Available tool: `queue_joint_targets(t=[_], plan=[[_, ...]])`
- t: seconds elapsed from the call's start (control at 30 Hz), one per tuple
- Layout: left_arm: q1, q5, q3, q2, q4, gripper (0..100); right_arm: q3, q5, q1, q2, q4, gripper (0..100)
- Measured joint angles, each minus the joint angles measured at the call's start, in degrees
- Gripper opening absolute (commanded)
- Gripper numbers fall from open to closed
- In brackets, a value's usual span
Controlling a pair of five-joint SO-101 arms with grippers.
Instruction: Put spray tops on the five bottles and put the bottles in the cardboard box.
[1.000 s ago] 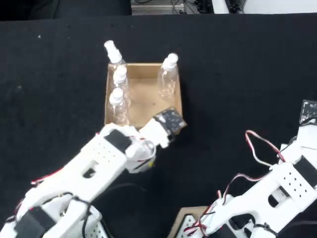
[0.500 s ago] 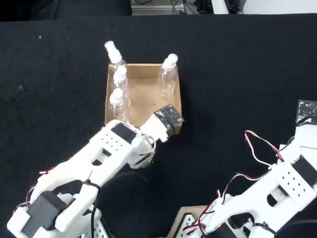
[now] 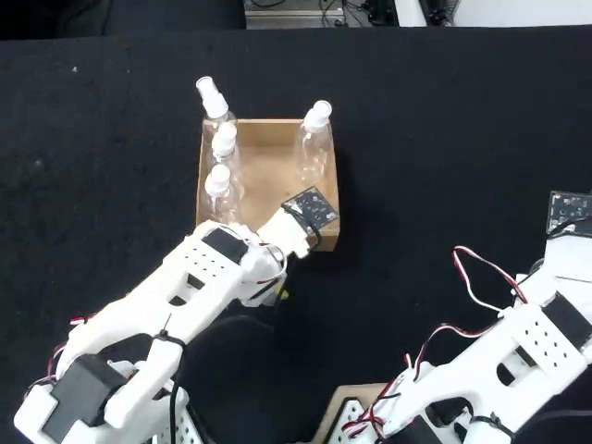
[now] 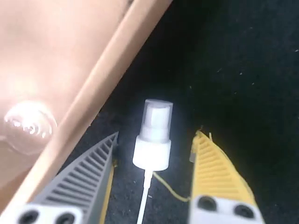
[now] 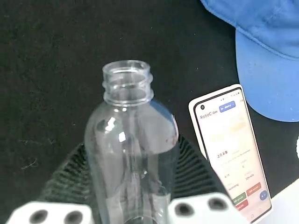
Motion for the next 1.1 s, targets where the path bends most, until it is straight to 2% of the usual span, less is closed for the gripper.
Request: queue_joint_targets(t=[0.5,0.8,1.0,1.1], plan=[[-0.18,0.0,2.55,4.04,-0.62,22,0.0,0.0,0.0,0.0,0.0,1.1],[2.2,-0.35,1.58,6.07,-1.23,21,0.0,0.0,0.0,0.0,0.0,1.1],[3.16,-0.35,1.58,6.07,-0.88,10,0.0,0.0,0.0,0.0,0.0,1.1],[4.48,0.0,1.23,6.07,1.32,8,0.0,0.0,0.0,0.0,0.0,1.1]])
